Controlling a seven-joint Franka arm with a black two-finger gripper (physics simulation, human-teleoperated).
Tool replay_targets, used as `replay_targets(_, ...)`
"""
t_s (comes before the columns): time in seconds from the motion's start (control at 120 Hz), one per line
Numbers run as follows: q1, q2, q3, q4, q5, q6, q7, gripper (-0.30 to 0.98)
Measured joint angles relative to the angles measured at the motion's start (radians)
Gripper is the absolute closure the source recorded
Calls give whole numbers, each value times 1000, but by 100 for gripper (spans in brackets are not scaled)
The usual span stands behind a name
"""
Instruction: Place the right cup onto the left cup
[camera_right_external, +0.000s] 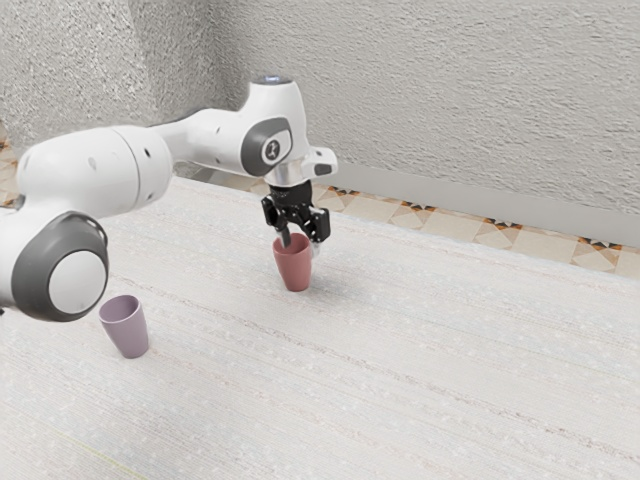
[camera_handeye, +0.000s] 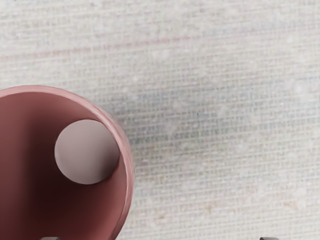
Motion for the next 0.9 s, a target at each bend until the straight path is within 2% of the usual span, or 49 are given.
replay_targets(0.692,86,108,-153,76,196,34,45,24)
replay_targets(0.9,94,116,-156,76,213,48,51,37)
